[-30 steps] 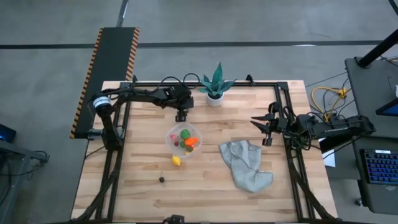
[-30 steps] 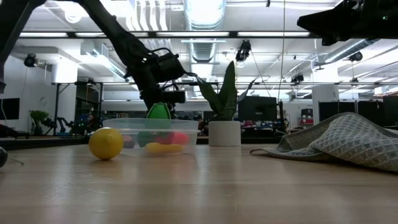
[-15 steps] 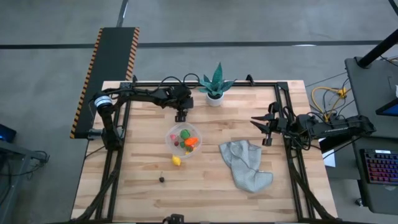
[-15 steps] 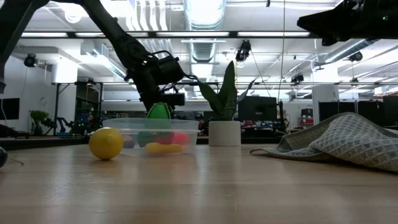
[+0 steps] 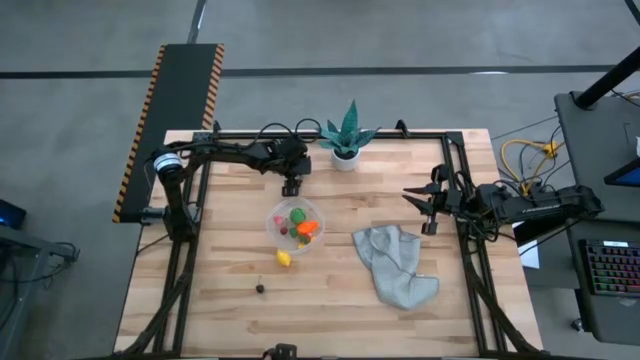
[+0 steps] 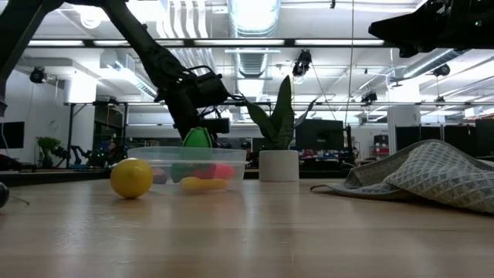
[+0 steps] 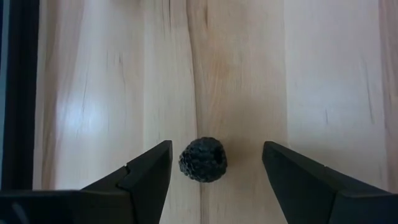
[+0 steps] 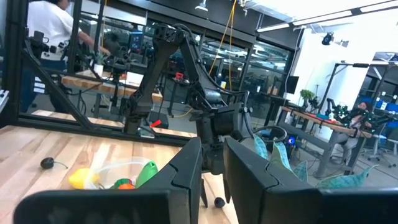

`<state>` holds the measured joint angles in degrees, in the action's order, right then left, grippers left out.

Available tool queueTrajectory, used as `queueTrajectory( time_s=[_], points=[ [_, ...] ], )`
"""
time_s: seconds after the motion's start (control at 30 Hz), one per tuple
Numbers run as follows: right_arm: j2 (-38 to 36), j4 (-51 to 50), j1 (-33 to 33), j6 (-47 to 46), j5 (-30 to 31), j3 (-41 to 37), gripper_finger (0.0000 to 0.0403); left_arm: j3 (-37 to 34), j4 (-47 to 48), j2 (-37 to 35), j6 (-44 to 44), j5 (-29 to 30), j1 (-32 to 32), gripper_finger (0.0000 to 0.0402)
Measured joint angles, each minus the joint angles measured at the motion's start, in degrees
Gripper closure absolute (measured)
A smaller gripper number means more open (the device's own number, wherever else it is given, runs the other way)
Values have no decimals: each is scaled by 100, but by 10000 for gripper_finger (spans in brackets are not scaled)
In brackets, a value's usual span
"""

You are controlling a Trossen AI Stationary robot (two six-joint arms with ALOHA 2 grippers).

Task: Pick and placing Produce into tupperware
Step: Put the black raspberry into the transparent bin

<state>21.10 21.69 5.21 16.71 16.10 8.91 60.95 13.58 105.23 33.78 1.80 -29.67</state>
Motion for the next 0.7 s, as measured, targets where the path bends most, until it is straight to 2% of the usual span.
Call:
queueTrajectory(
  time_s=[0.17,0.27,0.6,0.7],
  points=[
    [0,-2,0,0,0,0,342,0,6,6,4,0,0,165],
    [0,-2,1,0,2,-1,342,-1,24,9,4,-13,0,184],
    [0,-2,0,0,2,0,342,-7,40,17,-4,-37,4,310],
    [0,-2,2,0,2,0,342,-7,-13,17,-4,18,0,334]
  ],
)
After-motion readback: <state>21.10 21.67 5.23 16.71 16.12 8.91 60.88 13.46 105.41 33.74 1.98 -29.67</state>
